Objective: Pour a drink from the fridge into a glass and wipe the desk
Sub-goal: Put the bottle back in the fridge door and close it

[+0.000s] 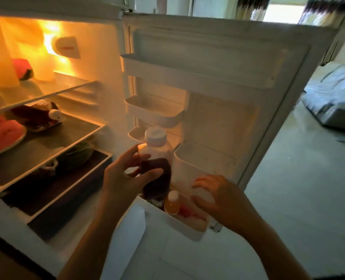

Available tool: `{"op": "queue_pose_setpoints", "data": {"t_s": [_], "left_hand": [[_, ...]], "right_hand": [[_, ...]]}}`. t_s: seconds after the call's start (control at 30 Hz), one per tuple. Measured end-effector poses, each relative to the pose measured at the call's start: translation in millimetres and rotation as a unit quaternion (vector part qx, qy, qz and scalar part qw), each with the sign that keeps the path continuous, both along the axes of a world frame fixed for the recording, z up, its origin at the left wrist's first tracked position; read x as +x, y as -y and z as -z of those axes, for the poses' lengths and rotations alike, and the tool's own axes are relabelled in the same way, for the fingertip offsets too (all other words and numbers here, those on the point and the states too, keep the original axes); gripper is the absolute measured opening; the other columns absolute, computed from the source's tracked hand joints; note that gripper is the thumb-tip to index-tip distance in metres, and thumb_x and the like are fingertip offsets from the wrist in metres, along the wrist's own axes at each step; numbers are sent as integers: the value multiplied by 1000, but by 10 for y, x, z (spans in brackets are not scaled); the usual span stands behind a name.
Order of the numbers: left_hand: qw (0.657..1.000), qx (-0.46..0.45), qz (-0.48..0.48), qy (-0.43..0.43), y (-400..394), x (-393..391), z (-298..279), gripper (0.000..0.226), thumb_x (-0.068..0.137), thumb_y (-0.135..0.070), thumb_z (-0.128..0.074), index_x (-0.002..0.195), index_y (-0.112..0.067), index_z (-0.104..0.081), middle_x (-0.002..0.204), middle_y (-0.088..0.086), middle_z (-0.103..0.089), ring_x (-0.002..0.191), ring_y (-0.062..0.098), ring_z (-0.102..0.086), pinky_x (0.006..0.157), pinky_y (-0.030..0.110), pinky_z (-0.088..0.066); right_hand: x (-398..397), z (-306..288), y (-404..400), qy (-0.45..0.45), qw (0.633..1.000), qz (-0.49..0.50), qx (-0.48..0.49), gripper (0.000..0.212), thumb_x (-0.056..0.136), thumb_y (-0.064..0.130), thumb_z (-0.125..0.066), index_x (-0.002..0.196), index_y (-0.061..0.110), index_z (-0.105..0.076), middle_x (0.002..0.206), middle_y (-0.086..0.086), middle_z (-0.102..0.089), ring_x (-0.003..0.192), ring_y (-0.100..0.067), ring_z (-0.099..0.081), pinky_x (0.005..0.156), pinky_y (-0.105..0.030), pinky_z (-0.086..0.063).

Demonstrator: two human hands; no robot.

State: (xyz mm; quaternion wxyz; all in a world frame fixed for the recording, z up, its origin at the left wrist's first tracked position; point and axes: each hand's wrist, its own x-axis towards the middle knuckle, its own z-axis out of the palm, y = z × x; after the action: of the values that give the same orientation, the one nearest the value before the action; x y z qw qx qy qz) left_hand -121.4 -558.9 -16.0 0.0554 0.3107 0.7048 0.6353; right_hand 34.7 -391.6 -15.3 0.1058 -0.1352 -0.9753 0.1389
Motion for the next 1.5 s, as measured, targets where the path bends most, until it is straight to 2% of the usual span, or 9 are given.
{"op": "queue_pose_setpoints", "data": {"t_s": [0.13, 0.3, 0.57, 0.77, 0.97, 1.1, 1.27, 1.4, 1.5], "left_hand": [[996, 35, 81, -20, -373, -14, -207, 65, 71, -11, -74, 132, -20, -50, 115, -3, -65, 109, 3, -59, 86, 21, -53], [981, 65, 177, -35, -878, -59, -309, 63, 76, -5, -70, 133, -20, -48, 118, 1, -64, 112, 9, -59, 89, 31, -53], [951, 42, 303, -49, -1607, -410, -194, 55, 75, -5, -71, 127, -13, -54, 112, 0, -66, 107, 14, -62, 87, 34, -54], [931, 15, 364, -12, -1845, -525, 93, 67, 82, 0, -65, 140, -22, -39, 123, 0, -62, 115, 10, -57, 90, 19, -48], [933, 43, 355, 33, -1839, -553, 282, 67, 78, -17, -68, 139, -26, -42, 126, -3, -61, 119, 15, -55, 98, 35, -47], [958, 7, 282, -42, -1818, -396, 231, 69, 80, -26, -70, 140, -27, -36, 143, -1, -44, 130, 17, -42, 105, 40, -39], [980, 26, 75, -181, -1720, 88, 20, 54, 77, -19, -72, 123, -27, -45, 136, -3, -40, 119, 0, -29, 94, 1, -26], [956, 55, 38, -286, -1847, 537, -5, 54, 79, -33, -63, 128, -23, -42, 141, 1, -34, 134, 15, -26, 108, 42, -33], [960, -1, 133, -244, -2078, 844, 63, 69, 83, -48, -56, 141, -20, -29, 146, 2, -36, 135, 16, -34, 107, 41, -38]], "right_hand": [[133, -54, -139, -25, 998, 65, 2, 34, 87, 50, -51, 117, 35, -54, 126, 17, -53, 110, 4, -42, 87, -16, -30], [222, -135, -282, -40, 992, 118, 10, 35, 88, 50, -51, 120, 38, -52, 130, 20, -50, 119, 0, -42, 97, -23, -35], [246, -152, -483, -97, 974, 207, 11, 32, 85, 48, -57, 114, 33, -60, 121, 17, -58, 106, 6, -46, 90, -21, -39], [240, -93, -562, -96, 963, 252, 2, 40, 84, 53, -53, 114, 28, -61, 122, 12, -60, 110, -4, -53, 92, -29, -46], [221, -47, -622, -95, 959, 265, -2, 50, 79, 61, -43, 113, 29, -61, 121, 12, -60, 107, -2, -54, 91, -28, -47], [250, -8, -725, -96, 961, 258, 3, 41, 82, 54, -50, 113, 29, -61, 121, 12, -60, 108, -1, -53, 92, -28, -47], [382, 8, -921, -112, 964, 241, 27, 34, 81, 49, -59, 109, 32, -61, 117, 16, -60, 101, 3, -51, 84, -20, -47], [498, -29, -1133, -135, 964, 221, 55, 30, 79, 38, -68, 107, 28, -62, 116, 12, -63, 98, -3, -57, 83, -20, -47], [613, -67, -1315, -176, 961, 205, 51, 38, 76, 34, -72, 110, 23, -62, 116, 5, -64, 98, -12, -62, 83, -27, -51]]}}
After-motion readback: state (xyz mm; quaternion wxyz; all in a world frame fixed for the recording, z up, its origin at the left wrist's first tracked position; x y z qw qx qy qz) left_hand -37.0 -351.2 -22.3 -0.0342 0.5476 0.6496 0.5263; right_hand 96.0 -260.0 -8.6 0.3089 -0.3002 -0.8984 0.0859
